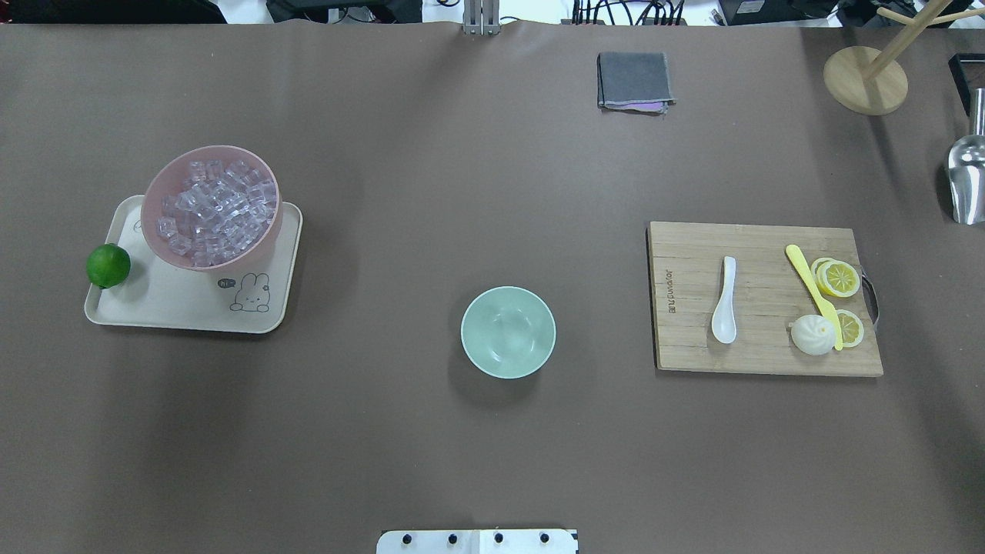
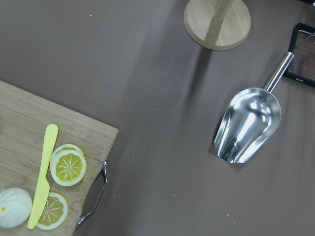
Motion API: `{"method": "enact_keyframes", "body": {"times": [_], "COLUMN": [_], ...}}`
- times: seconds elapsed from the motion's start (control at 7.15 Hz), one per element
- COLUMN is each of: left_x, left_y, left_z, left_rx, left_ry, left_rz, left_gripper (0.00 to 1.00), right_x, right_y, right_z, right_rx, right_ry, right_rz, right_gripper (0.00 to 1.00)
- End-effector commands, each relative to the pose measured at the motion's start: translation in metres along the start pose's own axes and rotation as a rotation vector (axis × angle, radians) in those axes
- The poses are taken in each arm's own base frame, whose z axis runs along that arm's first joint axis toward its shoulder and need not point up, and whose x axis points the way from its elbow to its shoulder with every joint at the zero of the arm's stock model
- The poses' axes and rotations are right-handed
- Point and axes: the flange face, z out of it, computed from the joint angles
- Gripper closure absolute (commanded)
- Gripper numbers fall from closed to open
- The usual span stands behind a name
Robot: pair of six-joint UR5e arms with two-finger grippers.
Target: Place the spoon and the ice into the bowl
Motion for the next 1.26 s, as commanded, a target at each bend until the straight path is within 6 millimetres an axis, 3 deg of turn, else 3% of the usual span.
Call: {"method": "enact_keyframes", "body": {"times": [0.0,0.28,0.56,0.7,0.84,0.98,1.12], "left_x": [0.039,0.084,0.167,0.210,0.250,0.273,0.280], "left_y": [-0.035,-0.054,-0.067,-0.085,-0.088,-0.084,-0.082], "left_z": [0.010,0.029,0.065,0.083,0.107,0.124,0.135], "left_rx": [0.069,0.077,0.074,0.084,0.097,0.100,0.098], "left_ry": [0.049,0.120,0.244,0.246,0.215,0.183,0.162], "left_rz": [0.080,0.069,0.020,-0.027,-0.012,0.010,0.018], "left_gripper": [0.02,0.01,0.01,0.01,0.01,0.01,0.02], "right_x": [-0.027,-0.085,-0.133,-0.161,-0.192,-0.214,-0.219], "right_y": [-0.040,-0.067,-0.087,-0.091,-0.092,-0.095,-0.094], "right_z": [-0.003,0.023,0.041,0.053,0.061,0.066,0.069], "right_rx": [0.056,0.072,0.054,0.049,0.059,0.070,0.068], "right_ry": [-0.023,-0.092,-0.133,-0.111,-0.082,-0.079,-0.077], "right_rz": [-0.081,-0.237,-0.163,-0.093,-0.059,-0.037,-0.043], "right_gripper": [0.00,0.00,0.00,0.00,0.00,0.00,0.00]}}
